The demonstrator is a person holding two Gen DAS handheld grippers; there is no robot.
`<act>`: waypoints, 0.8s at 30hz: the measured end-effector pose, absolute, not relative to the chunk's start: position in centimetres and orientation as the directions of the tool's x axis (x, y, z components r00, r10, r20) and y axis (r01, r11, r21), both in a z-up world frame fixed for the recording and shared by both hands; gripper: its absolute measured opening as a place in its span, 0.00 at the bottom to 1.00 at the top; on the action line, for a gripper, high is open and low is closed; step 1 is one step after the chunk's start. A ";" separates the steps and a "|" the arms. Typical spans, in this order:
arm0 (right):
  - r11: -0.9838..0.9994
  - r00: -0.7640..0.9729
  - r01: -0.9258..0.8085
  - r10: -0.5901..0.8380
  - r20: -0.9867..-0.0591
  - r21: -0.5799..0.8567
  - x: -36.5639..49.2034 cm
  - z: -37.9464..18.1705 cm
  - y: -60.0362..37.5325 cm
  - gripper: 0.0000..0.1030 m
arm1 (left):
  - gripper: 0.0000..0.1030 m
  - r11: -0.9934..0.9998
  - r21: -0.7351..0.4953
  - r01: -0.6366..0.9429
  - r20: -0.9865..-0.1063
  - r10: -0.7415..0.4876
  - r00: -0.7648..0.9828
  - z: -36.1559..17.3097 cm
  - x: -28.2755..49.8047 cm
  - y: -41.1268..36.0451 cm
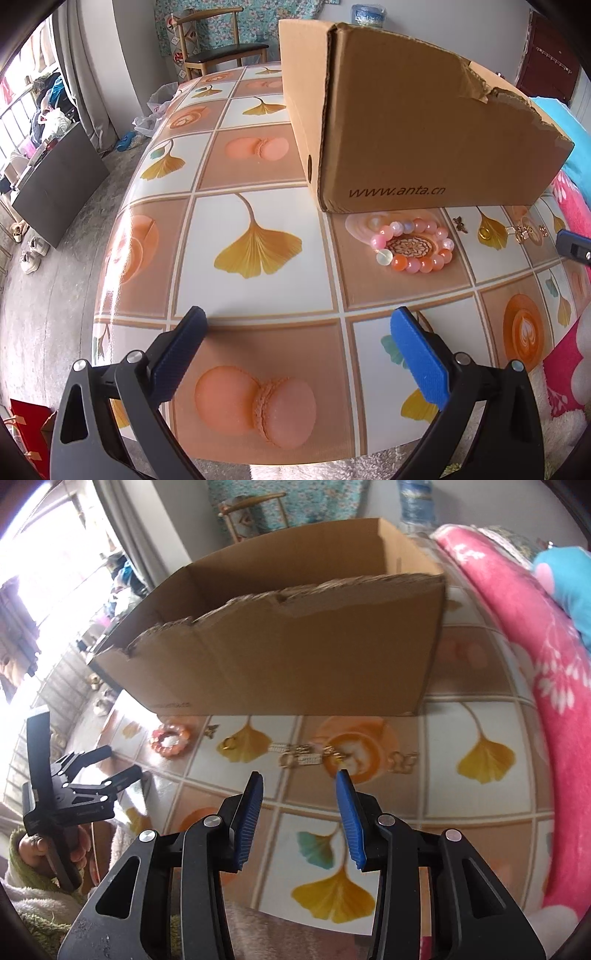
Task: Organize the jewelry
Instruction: 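Move the open right gripper toward the gold charms on the table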
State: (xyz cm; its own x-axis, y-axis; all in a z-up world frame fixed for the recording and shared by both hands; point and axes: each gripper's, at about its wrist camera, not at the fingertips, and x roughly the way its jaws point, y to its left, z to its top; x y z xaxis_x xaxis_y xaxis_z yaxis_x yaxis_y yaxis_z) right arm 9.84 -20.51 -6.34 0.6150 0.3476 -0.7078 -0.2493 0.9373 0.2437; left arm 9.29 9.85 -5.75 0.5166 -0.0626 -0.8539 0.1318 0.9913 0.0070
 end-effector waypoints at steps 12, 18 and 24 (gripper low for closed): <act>0.908 0.597 -0.321 0.415 -0.687 0.269 9.5 -6.6 -18.9 0.33 | 0.94 0.976 -0.049 0.213 -0.789 -0.169 0.590 -3.4 8.2 8.3; 0.901 0.595 -0.328 0.430 -0.679 0.284 9.8 -7.0 -18.8 0.20 | 0.77 0.914 -0.101 0.392 -0.731 -0.336 0.595 -1.8 7.8 4.0; 0.896 0.592 -0.323 0.443 -0.673 0.305 10.2 -7.2 -19.1 0.18 | 0.49 0.848 -0.171 0.501 -0.738 -0.448 0.506 -2.9 9.1 0.7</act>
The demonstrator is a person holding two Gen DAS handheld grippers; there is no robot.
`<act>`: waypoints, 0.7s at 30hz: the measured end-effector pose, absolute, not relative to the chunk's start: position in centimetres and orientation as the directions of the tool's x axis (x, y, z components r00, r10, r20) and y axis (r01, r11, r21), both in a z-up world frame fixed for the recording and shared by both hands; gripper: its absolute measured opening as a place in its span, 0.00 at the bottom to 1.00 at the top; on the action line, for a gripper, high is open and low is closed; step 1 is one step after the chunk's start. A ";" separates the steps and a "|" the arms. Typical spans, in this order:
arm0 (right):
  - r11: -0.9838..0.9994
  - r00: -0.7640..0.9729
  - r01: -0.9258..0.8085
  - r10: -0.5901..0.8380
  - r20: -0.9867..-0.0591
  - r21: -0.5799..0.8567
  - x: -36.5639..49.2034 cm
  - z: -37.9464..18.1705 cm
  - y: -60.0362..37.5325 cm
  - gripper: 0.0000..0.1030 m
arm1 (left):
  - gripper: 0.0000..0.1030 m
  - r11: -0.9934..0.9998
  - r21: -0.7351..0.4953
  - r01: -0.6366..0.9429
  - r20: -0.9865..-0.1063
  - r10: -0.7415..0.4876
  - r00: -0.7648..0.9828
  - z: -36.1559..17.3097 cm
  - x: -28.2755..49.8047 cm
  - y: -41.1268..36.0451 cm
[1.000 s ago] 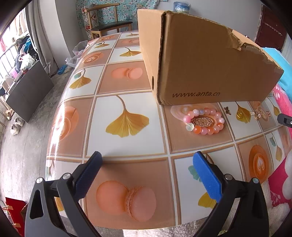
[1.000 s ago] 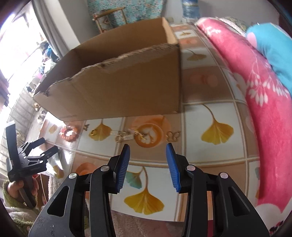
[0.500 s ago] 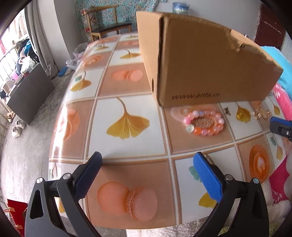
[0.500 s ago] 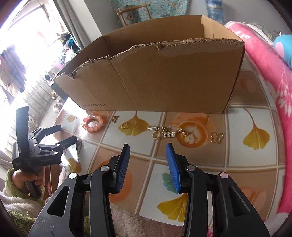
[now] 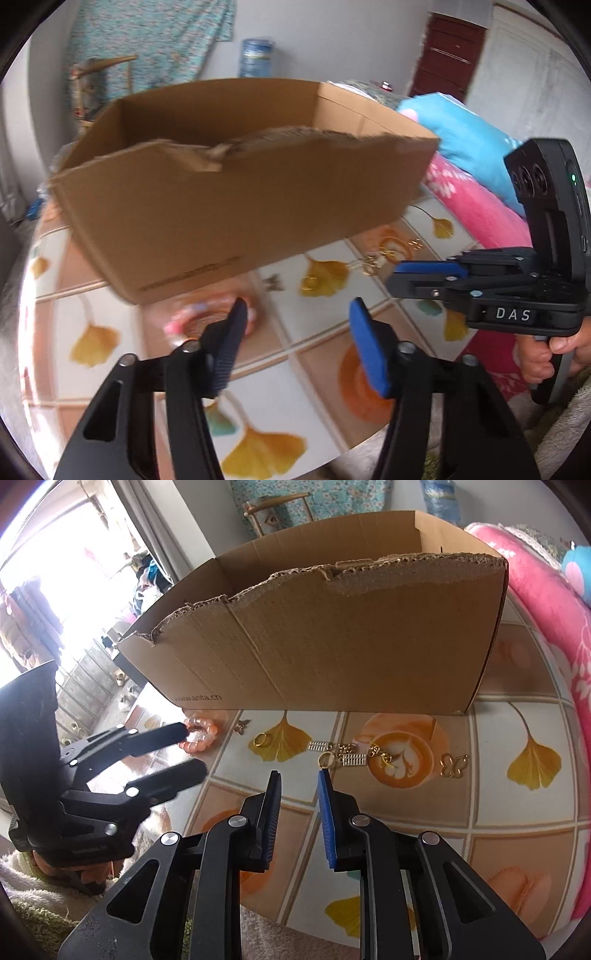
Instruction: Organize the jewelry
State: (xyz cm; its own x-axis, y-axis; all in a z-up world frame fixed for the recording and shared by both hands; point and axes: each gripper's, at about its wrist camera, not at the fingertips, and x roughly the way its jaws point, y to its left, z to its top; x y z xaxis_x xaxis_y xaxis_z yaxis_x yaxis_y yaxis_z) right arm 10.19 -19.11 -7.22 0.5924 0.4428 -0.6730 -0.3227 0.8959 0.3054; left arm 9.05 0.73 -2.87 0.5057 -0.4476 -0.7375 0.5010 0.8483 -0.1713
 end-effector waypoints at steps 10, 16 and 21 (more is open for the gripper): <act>0.886 0.581 -0.320 0.464 -0.668 0.337 10.4 -7.4 -20.1 0.18 | 0.38 0.882 -0.196 0.429 -0.790 -0.401 0.464 -4.9 11.3 1.2; 0.878 0.575 -0.321 0.478 -0.664 0.354 10.2 -7.6 -20.8 0.18 | 0.38 0.886 -0.158 0.436 -0.782 -0.382 0.493 -4.2 11.8 1.1; 0.877 0.576 -0.320 0.481 -0.662 0.359 9.9 -7.7 -21.1 0.19 | 0.29 0.877 -0.048 0.478 -0.793 -0.325 0.516 -4.3 12.4 -1.0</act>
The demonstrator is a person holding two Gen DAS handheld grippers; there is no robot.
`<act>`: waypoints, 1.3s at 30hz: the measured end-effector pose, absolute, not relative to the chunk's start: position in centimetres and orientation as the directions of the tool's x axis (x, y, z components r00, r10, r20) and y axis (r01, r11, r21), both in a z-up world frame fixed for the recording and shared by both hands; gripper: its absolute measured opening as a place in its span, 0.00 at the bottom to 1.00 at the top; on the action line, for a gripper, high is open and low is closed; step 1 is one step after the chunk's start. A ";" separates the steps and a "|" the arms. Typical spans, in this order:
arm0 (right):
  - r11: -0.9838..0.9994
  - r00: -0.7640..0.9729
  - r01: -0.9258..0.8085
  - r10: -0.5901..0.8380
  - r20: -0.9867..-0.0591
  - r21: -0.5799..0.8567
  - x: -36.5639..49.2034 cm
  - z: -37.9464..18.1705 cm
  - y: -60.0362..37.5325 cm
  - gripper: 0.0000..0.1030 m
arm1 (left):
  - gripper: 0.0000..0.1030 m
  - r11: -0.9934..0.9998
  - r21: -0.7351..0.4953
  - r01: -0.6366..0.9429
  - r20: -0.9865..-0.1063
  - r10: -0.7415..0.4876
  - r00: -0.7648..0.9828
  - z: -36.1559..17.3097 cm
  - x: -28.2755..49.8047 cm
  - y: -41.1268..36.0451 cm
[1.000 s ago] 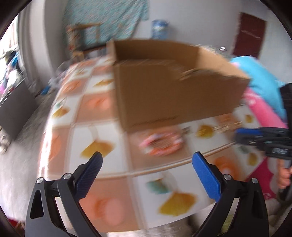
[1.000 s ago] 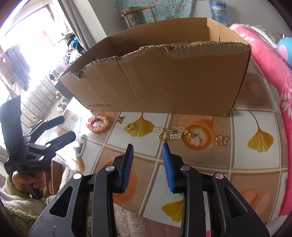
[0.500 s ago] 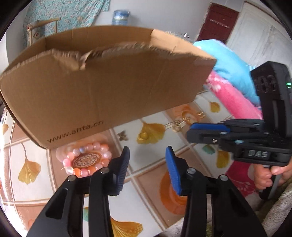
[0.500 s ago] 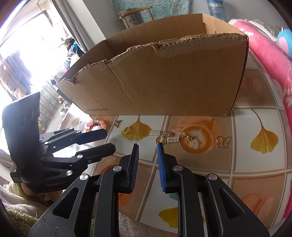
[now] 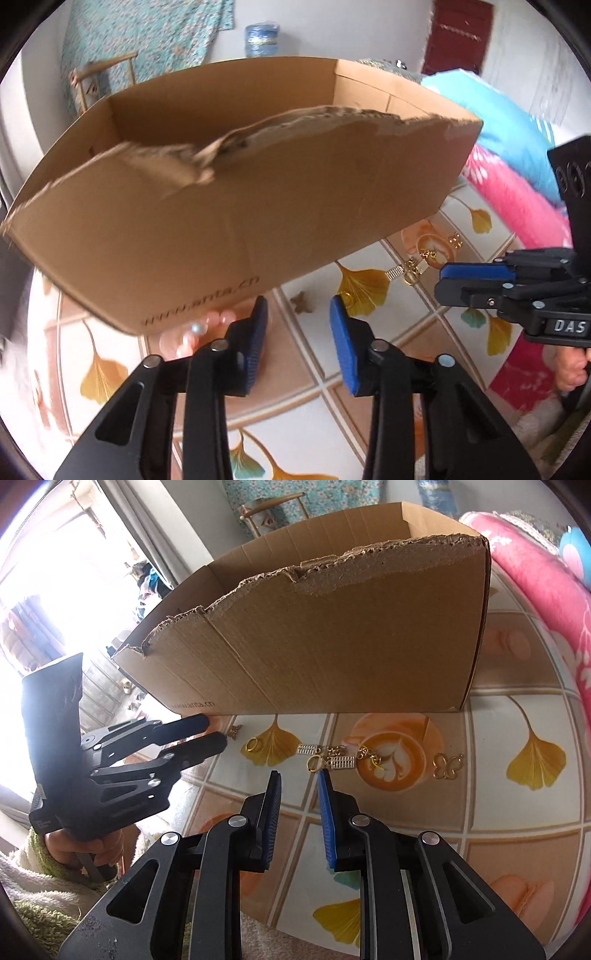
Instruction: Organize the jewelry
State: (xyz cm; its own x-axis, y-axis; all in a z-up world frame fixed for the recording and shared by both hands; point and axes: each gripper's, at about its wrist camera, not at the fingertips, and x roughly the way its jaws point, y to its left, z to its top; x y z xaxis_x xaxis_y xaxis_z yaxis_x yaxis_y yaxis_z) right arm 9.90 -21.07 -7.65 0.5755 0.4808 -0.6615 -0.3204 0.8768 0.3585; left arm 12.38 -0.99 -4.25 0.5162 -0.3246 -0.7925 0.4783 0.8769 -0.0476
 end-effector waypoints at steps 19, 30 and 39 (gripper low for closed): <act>0.882 0.581 -0.314 0.472 -0.663 0.352 10.3 -7.2 -21.1 0.18 | 0.11 0.850 0.014 0.527 -0.812 -0.298 0.502 -5.0 13.8 -2.5; 0.907 0.629 -0.280 0.421 -0.653 0.315 8.8 -6.0 -22.1 0.18 | 0.06 0.852 -0.013 0.523 -0.811 -0.315 0.494 -5.0 12.6 -1.6; 0.958 0.676 -0.142 0.279 -0.682 0.250 8.3 -6.0 -25.5 0.21 | 0.06 0.876 -0.044 0.481 -0.815 -0.309 0.489 -4.9 10.3 0.0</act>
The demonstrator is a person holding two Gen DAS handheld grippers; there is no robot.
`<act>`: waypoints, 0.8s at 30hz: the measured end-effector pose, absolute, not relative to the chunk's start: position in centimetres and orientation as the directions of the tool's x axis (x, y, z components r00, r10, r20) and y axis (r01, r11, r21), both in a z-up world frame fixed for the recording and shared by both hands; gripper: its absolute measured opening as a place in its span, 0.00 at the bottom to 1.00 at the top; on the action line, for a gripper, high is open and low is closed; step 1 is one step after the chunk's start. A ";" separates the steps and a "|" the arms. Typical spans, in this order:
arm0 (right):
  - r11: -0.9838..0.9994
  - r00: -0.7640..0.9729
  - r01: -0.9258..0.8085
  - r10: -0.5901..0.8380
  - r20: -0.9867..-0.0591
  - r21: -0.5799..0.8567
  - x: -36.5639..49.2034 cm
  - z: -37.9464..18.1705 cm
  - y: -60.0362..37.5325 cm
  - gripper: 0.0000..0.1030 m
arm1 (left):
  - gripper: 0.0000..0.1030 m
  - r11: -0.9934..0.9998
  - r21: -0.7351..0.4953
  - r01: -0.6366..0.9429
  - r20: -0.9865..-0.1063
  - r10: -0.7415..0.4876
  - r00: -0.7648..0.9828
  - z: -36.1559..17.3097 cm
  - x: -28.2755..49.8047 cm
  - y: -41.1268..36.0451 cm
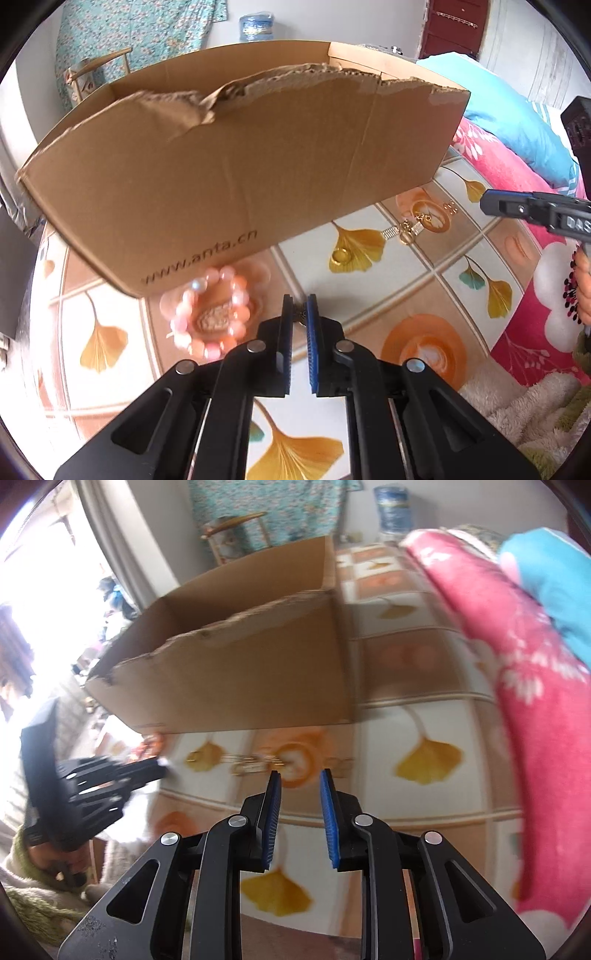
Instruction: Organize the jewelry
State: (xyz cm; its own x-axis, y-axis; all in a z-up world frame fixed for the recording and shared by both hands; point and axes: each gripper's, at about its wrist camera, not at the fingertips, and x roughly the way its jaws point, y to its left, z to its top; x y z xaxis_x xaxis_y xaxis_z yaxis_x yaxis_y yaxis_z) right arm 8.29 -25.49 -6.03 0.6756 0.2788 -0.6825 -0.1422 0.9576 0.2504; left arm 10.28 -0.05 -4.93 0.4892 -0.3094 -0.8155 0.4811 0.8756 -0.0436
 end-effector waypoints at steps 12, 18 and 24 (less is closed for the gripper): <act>0.985 0.669 -0.118 0.172 -0.723 0.125 10.2 -6.7 -24.3 0.21 | 0.07 0.881 -0.045 0.472 -0.805 -0.312 0.505 -4.8 10.0 0.0; 0.993 0.652 -0.084 0.118 -0.749 0.084 11.0 -7.9 -23.3 0.22 | 0.07 0.880 -0.061 0.472 -0.800 -0.326 0.504 -4.8 10.0 0.5; 0.997 0.659 -0.073 0.079 -0.748 0.041 11.3 -8.4 -22.8 0.22 | 0.07 0.877 -0.067 0.476 -0.798 -0.334 0.502 -4.7 9.9 0.7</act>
State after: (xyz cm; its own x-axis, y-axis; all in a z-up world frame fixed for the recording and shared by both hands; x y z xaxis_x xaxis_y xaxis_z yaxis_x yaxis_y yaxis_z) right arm 11.32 -22.80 -8.41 0.6591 0.0787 -0.7479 -0.0728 0.9965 0.0407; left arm 9.94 0.72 -4.70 0.5022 -0.3339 -0.7977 0.4763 0.8767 -0.0671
